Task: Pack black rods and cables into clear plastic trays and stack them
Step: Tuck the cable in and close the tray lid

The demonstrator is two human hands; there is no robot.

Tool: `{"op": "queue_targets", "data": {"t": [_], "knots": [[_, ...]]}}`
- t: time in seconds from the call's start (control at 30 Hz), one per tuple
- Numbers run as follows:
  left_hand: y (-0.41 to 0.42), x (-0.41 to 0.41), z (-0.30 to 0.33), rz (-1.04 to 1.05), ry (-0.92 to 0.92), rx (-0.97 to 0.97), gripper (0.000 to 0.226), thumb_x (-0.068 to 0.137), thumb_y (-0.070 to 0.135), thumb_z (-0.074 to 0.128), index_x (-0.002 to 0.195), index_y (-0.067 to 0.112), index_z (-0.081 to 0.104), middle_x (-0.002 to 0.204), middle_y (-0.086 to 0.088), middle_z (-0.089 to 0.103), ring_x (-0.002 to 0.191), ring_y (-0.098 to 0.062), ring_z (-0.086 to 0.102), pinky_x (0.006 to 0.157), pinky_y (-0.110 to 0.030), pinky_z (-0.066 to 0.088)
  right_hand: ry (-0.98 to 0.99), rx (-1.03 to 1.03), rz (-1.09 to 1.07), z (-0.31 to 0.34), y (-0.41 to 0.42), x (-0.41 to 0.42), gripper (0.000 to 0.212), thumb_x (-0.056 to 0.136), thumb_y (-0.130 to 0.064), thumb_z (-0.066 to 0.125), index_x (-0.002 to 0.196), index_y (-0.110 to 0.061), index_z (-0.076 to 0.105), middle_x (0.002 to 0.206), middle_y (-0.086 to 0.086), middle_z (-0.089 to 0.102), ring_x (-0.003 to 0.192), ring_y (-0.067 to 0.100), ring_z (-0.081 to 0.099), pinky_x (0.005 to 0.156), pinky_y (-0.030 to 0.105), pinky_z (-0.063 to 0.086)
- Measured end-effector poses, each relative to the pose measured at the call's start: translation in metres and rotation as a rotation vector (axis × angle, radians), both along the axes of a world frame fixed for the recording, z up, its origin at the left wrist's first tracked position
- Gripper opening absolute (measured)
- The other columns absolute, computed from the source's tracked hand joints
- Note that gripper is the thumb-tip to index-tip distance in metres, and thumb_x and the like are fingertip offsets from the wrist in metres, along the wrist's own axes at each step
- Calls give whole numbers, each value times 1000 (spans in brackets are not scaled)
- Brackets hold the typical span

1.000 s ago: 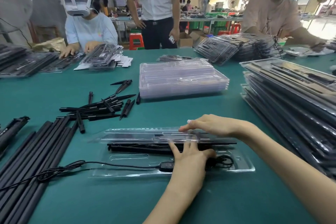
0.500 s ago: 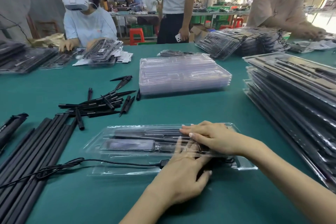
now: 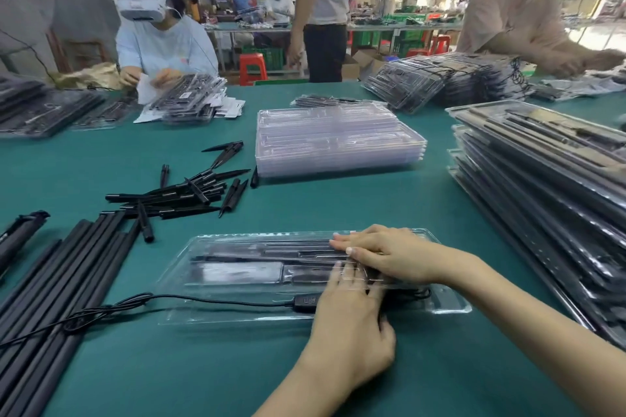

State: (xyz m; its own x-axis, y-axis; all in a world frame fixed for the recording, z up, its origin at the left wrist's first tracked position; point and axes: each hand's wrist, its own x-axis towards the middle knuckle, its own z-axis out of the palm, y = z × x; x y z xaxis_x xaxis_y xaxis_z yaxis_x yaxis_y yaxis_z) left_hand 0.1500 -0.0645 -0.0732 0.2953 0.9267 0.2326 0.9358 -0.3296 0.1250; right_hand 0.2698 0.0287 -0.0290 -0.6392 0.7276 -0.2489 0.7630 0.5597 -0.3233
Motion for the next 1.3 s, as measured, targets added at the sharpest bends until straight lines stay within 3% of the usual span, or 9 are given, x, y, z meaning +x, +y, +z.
{"op": "queue_targets", "data": {"t": [0.23,0.47,0.77,0.83,0.9,1.03,1.1,1.2,1.3], "knots": [[5,-9,-1,-151,-79,-47,70,85,31,45,150,33,19,160,-11,8,147,-21,-1,117,-37,-16,86,-183,-49,14,14,0,40,99,-50,33,135,-43,49,126,-19,60,120,6,51,109,30,34],[4,-25,-13,-200,-35,-75,73,93,38,36,152,32,-8,161,-5,-1,147,-15,-7,112,-29,-22,175,-249,19,-1,13,8,41,102,-34,38,142,-25,44,150,-17,32,136,-7,24,116,20,16],[-8,-32,4,-166,-62,-175,71,98,38,31,153,16,-7,153,4,-21,132,-9,-39,110,-27,-26,86,-70,22,-15,8,9,40,102,-40,32,142,-46,31,145,-35,20,140,-3,19,117,37,7],[-26,-35,6,-134,46,-123,71,92,47,33,149,5,25,157,-6,10,144,-14,-6,119,-41,6,35,-45,17,-18,6,8,40,102,-45,28,141,-53,26,140,-42,14,139,-5,15,112,35,2],[-48,-40,13,-141,132,-145,70,69,64,57,116,14,70,128,-2,62,122,-12,55,97,-35,45,41,14,9,-21,0,8,40,103,-45,25,142,-54,23,141,-44,11,138,-8,13,109,34,1],[-74,-48,24,-181,-153,-59,39,68,53,47,83,34,78,92,19,72,81,3,69,65,-17,52,-2,273,49,-36,-18,9,46,103,-43,15,147,-51,8,152,-36,0,140,-7,5,112,38,1],[-69,-57,34,-162,-308,37,36,76,42,44,88,32,76,96,19,71,90,1,68,73,-15,50,-9,241,44,-37,-19,9,46,103,-42,14,148,-50,4,153,-35,-2,141,-7,1,115,42,-3],[-36,-65,47,-73,-269,8,51,91,47,31,134,31,52,143,17,44,137,1,31,113,-21,18,-33,173,60,-34,-14,8,47,103,-41,15,148,-46,2,154,-32,-3,142,-6,-3,117,43,-7],[9,-66,35,-15,-96,-46,62,97,59,22,152,36,5,158,18,-3,143,1,-18,118,-31,-12,-8,126,83,-30,-8,8,49,105,-36,19,150,-36,3,151,-28,-6,143,-4,-4,118,42,-10]]}}
